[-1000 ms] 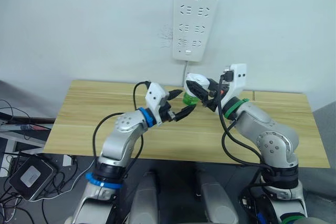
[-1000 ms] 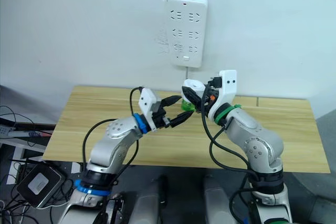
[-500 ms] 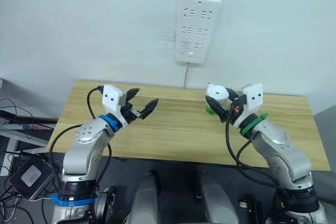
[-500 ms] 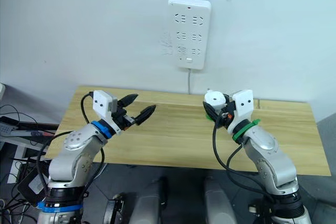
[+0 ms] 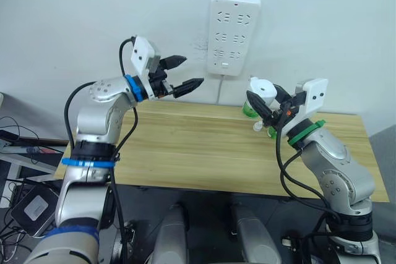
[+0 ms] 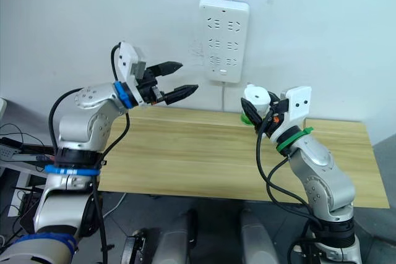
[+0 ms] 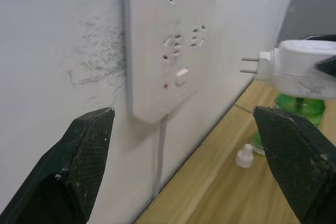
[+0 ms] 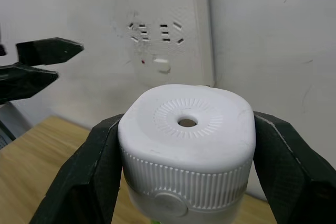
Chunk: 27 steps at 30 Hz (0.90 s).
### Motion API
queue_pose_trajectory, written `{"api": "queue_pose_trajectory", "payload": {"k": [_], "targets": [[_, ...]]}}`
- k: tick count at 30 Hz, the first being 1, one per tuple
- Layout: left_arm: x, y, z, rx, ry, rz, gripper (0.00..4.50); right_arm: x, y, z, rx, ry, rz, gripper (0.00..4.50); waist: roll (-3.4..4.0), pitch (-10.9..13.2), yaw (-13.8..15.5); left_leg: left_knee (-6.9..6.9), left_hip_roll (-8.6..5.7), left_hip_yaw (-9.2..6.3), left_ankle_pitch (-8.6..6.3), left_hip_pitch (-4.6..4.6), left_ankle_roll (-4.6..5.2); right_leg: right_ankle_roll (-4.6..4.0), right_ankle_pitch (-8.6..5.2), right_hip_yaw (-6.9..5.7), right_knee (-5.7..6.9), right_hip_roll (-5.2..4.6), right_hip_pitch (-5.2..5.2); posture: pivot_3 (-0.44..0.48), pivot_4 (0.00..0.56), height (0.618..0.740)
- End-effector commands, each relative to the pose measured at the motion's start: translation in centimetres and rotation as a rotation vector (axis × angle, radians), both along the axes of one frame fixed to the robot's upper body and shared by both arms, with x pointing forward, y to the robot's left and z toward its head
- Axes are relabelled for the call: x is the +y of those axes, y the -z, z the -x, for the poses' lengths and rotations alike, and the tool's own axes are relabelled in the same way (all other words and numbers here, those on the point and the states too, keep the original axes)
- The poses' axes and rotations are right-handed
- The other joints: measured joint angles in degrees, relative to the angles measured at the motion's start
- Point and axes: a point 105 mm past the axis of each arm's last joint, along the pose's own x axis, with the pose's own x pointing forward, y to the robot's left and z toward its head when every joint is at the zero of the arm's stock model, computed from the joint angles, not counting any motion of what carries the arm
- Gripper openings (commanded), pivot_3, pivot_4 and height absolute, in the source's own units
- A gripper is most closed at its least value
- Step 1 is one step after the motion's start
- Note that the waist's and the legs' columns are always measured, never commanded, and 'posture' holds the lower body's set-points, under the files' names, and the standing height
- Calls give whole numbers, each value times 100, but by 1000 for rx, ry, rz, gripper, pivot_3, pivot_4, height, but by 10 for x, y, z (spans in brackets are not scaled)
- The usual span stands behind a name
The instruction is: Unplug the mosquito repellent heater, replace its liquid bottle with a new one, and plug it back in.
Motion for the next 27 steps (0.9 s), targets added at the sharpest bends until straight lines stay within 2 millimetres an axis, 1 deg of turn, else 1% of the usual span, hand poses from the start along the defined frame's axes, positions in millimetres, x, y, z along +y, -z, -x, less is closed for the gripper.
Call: {"api": "queue_pose_trajectory", "payload": {"k": [1, 4, 10, 14, 18, 24, 27], "targets": [[-17, -9, -2, -42, 116, -40, 4500, 0, -16, 10, -53, -14, -45, 3123, 0, 0, -15, 0, 0, -1, 0, -1, 0, 0, 0, -1, 0, 0, -1, -111, 259, 740], [-26, -11, -8, -51, 164, -64, 4500, -1, -17, 12, -50, -9, -59, 3123, 0, 0, -35, 0, -1, 0, 0, -2, 0, 0, 0, -1, 0, 0, -1, -124, 259, 740], [-33, -17, -23, -83, 160, -74, 4500, -4, -18, 15, -51, 3, -64, 3123, 0, 0, -59, 2, -2, -3, 0, -2, 1, 1, -1, -3, 3, 1, -1, -148, 258, 740], [-31, -24, -26, -112, 157, -78, 4500, -7, -20, 17, -54, 17, -64, 3123, 0, 0, -69, 7, -5, -2, 0, -9, 1, 1, 0, -1, 1, -1, -2, -156, 259, 740], [-30, -26, -30, -120, 144, -80, 4500, -6, -21, 19, -58, 17, -68, 3123, 0, 0, -106, 6, -3, -4, 0, -9, 1, 0, 0, -3, 2, 0, -3, -167, 256, 740], [-50, -28, -32, -130, 183, -84, 4500, 4, -26, 20, -62, -26, -75, 3123, -1, 0, -130, 7, -5, -7, 0, -12, 1, 0, 0, -6, 2, -1, -3, -161, 252, 740], [-57, -28, -32, -131, 199, -83, 4500, 9, -28, 20, -65, -45, -81, 3123, -1, 0, -156, 7, -7, -6, 0, -13, 1, 0, 0, -5, 2, -2, -3, -164, 249, 740]]}}
